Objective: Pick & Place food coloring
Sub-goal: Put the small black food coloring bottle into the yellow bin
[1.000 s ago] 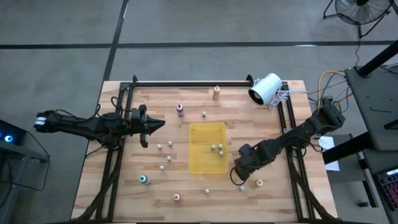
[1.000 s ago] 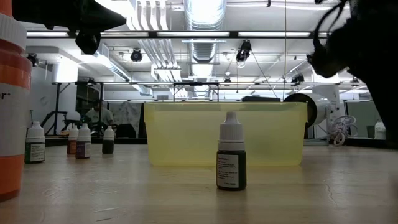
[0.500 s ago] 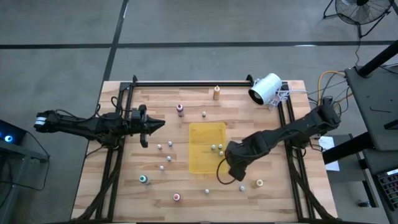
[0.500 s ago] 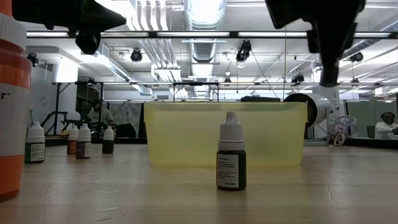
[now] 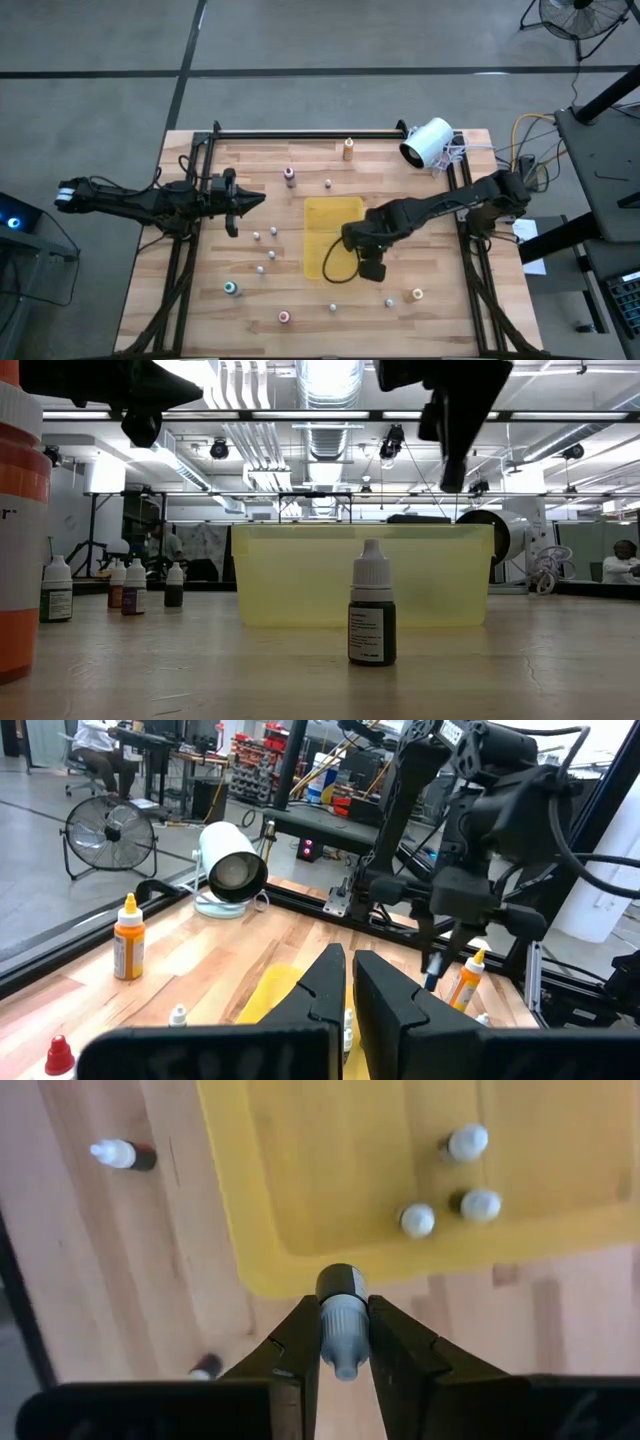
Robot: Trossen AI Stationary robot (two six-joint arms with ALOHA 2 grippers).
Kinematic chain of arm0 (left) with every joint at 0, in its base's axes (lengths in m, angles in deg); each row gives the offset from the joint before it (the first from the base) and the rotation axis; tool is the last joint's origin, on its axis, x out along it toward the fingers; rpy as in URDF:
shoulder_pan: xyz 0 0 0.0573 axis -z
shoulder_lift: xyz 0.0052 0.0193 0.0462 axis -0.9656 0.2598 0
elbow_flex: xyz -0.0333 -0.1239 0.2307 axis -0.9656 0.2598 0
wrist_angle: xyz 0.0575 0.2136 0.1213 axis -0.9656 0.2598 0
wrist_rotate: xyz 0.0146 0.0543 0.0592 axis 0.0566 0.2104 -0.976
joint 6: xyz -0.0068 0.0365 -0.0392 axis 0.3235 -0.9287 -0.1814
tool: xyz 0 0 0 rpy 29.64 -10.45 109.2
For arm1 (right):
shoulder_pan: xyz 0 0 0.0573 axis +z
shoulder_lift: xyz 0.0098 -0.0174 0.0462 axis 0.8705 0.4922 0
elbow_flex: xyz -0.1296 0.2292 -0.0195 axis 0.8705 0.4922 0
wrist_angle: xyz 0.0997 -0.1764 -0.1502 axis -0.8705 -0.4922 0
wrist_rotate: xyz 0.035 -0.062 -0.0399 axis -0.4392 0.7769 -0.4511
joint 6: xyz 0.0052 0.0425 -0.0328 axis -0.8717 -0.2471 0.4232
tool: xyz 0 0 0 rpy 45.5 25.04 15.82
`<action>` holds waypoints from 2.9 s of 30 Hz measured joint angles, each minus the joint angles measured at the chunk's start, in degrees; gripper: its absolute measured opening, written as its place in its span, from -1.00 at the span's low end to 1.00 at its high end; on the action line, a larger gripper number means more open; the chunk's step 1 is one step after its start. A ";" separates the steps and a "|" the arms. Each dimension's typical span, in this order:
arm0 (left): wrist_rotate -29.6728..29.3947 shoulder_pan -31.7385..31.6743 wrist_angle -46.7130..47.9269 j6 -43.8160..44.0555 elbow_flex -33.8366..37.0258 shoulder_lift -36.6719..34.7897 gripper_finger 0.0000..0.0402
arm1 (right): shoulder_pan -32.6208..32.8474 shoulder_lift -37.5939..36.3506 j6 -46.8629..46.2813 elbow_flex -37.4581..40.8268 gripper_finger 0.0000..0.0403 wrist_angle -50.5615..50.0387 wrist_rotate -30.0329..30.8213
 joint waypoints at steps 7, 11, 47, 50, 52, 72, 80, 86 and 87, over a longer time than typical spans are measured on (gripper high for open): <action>0.00 -0.01 0.07 0.00 0.00 -0.01 -1.00 | -2.14 2.72 15.38 -2.42 -0.71 0.32 0.06; 0.00 -0.01 0.06 0.00 -0.02 -0.01 -1.00 | -2.71 3.79 28.71 -3.02 -0.71 0.43 0.03; 0.02 -0.01 0.03 0.00 -0.01 0.02 -1.00 | -5.32 10.17 93.85 -3.77 -0.71 4.50 0.57; 0.00 -0.01 0.05 0.00 -0.02 0.02 -1.00 | -5.28 11.67 94.52 -4.38 -0.71 4.65 0.64; 0.02 -0.01 0.10 0.00 -0.02 0.02 -1.00 | -5.28 12.47 94.71 -4.89 -0.71 4.66 0.61; 0.00 -0.01 0.02 0.00 0.00 0.02 -1.00 | -5.53 15.21 98.46 -3.01 -0.71 6.75 0.01; 0.00 0.00 0.04 0.00 -0.02 0.02 -1.00 | -5.71 15.21 98.47 -2.49 -0.71 7.08 0.02; 0.00 -0.01 0.04 0.00 -0.02 0.02 -1.00 | -5.89 15.21 98.91 -1.45 -0.71 8.48 0.02; 0.00 0.01 0.04 0.00 -0.02 0.02 -1.00 | -5.91 15.21 98.93 -1.27 -0.71 8.58 0.02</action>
